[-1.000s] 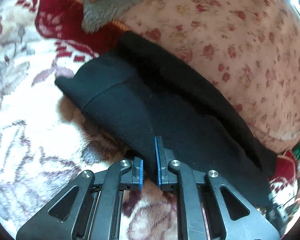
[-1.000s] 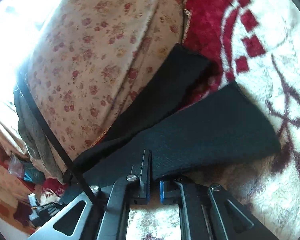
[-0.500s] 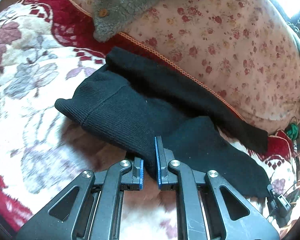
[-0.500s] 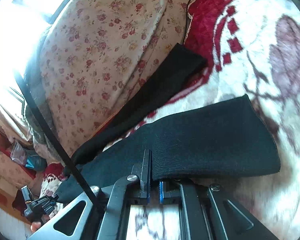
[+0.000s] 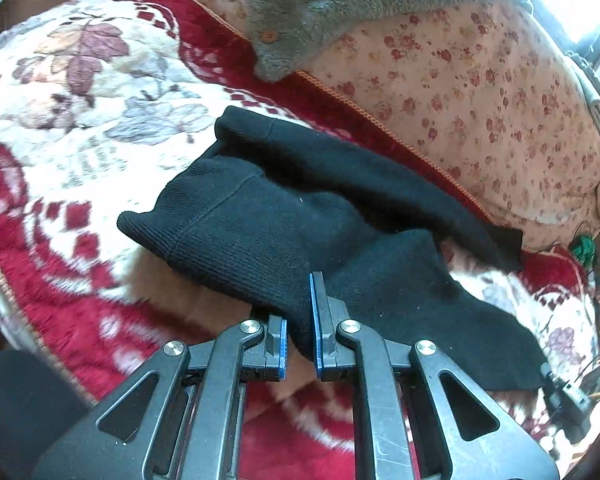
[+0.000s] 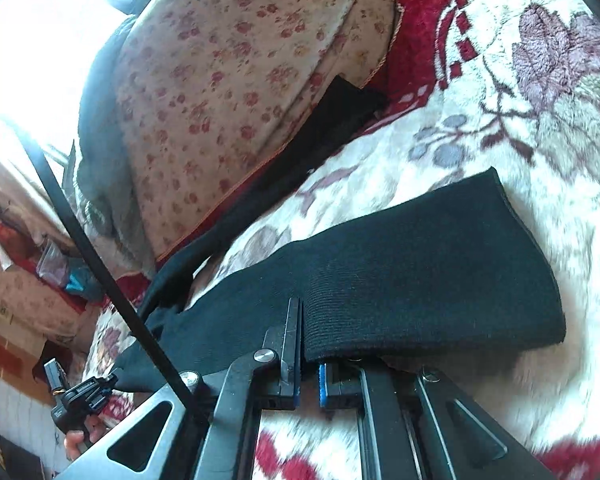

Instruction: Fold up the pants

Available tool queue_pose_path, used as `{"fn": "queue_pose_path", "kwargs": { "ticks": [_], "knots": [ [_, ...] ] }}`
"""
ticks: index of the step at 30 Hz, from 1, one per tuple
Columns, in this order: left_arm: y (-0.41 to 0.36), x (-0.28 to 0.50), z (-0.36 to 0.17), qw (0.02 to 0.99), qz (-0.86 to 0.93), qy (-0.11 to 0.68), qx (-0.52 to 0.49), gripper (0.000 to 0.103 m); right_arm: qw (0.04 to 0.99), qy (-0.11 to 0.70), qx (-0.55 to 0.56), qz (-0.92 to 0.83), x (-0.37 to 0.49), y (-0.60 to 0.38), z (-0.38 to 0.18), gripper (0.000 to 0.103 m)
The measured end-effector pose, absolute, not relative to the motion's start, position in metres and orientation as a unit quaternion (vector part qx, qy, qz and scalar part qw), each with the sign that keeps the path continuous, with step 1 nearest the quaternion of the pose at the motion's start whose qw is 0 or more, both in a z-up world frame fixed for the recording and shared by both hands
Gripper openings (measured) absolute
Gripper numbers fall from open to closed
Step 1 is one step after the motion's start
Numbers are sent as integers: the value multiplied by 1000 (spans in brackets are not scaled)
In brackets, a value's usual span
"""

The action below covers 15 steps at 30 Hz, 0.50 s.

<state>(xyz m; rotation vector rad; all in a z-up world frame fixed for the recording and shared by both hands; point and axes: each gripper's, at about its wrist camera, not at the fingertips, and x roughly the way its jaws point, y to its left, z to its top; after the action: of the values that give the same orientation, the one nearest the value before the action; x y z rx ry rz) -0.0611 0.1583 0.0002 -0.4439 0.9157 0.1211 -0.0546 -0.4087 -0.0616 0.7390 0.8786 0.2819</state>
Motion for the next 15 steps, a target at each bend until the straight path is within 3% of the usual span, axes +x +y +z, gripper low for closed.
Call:
{"fn": "queue_pose_path", "kwargs": {
  "ticks": [7,12,14,15],
  "knots": [
    [153,-68,-20,873,80,442,-193,10,822,446,337,110,-57,-403,-74,6],
    [154,-69,-25,874,85,444,-180,19,810,463,347,95,-58,-410,-78,14],
    [159,-70,-25,870,94,451,-178,35,814,469,332,82,-60,-414,-73,20],
    [163,-73,-24,868,101,451,-182,35,815,472,328,78,-60,-416,-71,21]
  ]
}}
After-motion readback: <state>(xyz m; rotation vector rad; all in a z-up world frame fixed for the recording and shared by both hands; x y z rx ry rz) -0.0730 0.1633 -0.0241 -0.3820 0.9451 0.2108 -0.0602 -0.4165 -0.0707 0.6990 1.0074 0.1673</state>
